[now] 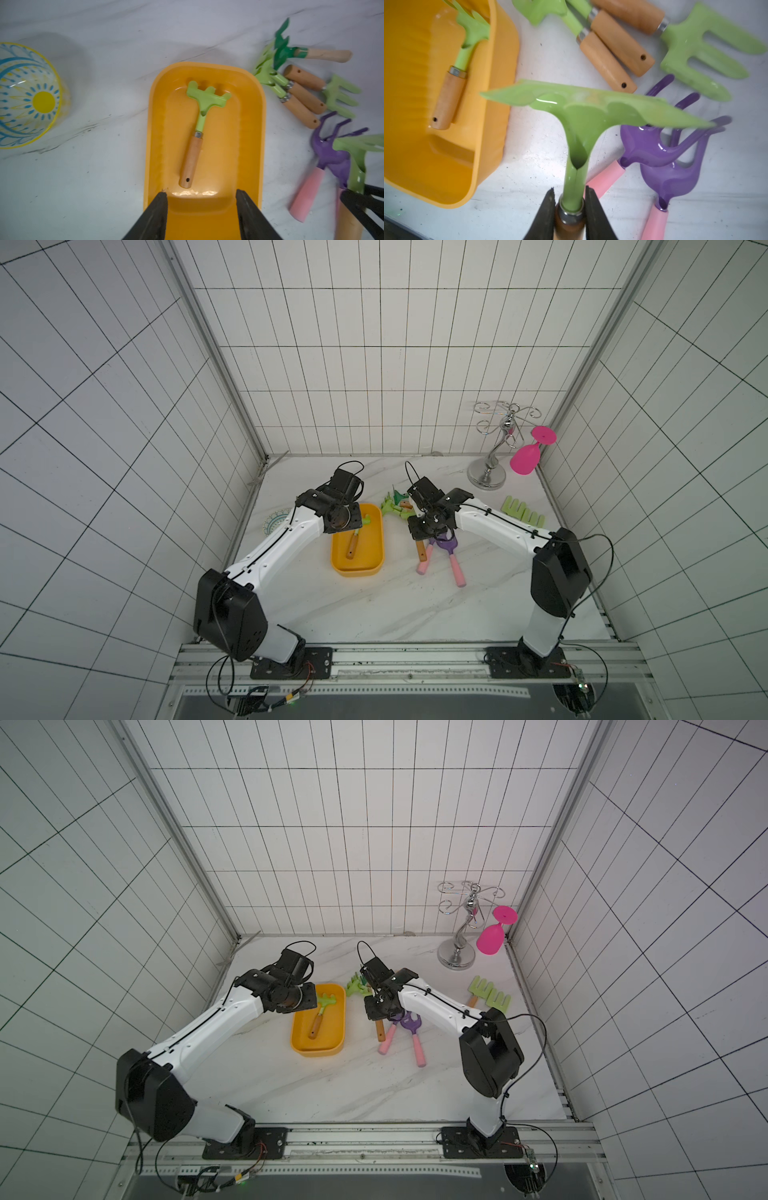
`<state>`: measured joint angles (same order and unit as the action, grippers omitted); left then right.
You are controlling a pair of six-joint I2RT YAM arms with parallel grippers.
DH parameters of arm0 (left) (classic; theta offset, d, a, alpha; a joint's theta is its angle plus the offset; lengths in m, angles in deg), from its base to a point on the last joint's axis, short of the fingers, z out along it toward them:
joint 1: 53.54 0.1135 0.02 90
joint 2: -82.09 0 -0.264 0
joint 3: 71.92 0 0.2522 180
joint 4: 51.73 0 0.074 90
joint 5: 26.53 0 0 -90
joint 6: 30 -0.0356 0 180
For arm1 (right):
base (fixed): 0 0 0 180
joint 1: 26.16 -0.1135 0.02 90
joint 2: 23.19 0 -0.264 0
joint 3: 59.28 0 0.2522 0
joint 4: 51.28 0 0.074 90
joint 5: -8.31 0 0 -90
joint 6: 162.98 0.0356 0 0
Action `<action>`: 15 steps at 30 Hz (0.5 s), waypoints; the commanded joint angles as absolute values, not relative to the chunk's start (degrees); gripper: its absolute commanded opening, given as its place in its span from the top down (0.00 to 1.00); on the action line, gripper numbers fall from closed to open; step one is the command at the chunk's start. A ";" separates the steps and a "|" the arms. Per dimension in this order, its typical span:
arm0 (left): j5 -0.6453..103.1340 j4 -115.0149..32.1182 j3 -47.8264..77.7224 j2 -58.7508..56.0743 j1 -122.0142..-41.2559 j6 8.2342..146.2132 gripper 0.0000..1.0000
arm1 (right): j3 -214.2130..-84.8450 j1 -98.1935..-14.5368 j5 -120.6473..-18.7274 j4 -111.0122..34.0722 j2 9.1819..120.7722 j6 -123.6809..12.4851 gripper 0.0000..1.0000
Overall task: Put the rake into the storage box
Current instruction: Pick up the rake at the center of the board.
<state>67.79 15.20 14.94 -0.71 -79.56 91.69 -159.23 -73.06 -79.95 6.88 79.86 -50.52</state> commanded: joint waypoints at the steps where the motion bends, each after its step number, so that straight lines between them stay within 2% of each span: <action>1: 56.61 1.49 11.72 3.66 -80.96 92.10 0.44 | -167.00 -72.28 -83.14 9.33 80.19 -52.08 0.84; 6: 47.07 -21.49 0.01 9.20 -82.11 96.86 0.39 | -175.19 -71.24 -81.39 10.34 82.69 -52.40 0.85; 15: 36.49 -36.00 -6.19 6.19 -83.39 99.89 0.41 | -179.34 -70.48 -78.93 10.99 83.05 -50.75 0.85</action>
<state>42.04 -25.76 -4.81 7.48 -82.62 98.11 -176.24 -71.11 -79.82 9.48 82.50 -51.49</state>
